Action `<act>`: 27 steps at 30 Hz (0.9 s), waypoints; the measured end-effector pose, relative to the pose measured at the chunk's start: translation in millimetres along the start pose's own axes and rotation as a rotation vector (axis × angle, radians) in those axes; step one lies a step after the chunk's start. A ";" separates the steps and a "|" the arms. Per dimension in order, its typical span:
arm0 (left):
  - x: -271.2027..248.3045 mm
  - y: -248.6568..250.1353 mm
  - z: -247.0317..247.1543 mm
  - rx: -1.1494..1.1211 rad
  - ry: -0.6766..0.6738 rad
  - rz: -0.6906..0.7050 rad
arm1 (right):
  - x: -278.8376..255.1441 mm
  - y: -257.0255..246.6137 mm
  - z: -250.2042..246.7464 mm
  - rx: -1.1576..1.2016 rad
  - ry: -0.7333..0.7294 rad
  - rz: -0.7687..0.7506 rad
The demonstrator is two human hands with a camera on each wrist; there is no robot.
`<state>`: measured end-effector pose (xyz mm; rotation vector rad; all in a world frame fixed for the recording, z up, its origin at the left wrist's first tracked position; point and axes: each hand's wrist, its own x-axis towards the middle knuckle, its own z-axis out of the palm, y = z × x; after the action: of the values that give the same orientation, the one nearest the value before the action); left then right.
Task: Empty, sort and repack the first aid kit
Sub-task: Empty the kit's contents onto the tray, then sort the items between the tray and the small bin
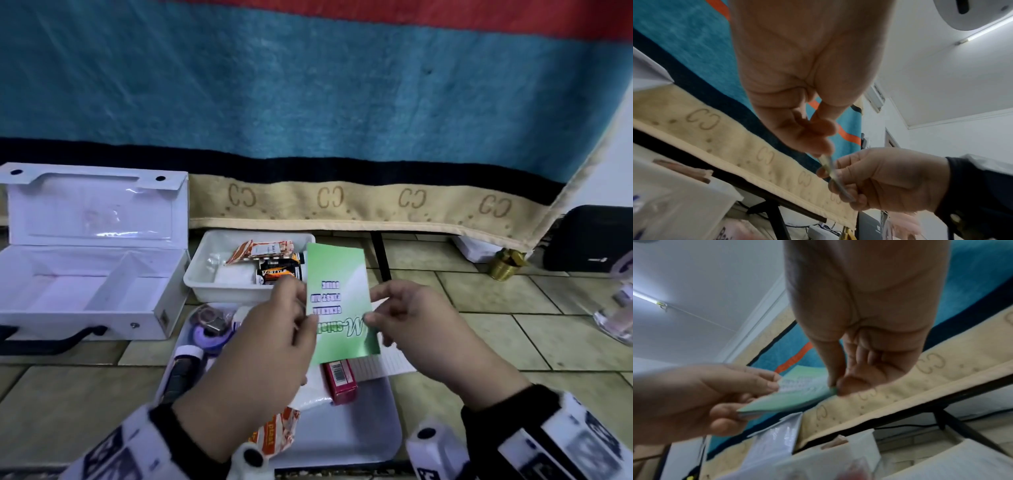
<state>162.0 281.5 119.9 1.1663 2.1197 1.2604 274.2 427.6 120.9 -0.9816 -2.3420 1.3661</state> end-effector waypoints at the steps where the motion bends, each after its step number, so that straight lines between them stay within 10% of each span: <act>1: -0.1 0.5 1.1 0.029 -0.023 0.023 | 1.5 4.8 -4.4 0.011 0.046 0.024; 7: -2.9 -20.6 -28.3 0.105 0.104 -0.059 | 10.7 45.6 -43.5 -0.214 0.294 0.131; 15: -6.6 -84.3 -98.1 0.380 0.335 -0.144 | 24.4 48.7 -17.4 -0.539 0.102 0.224; 27: 27.1 -129.2 -159.6 0.538 0.006 -0.193 | 56.6 -30.4 1.2 -0.895 -0.015 0.008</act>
<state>-21.7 190.3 91.5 1.1118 2.5910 0.6224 218.9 454.4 139.8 -1.1580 -2.9911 0.2512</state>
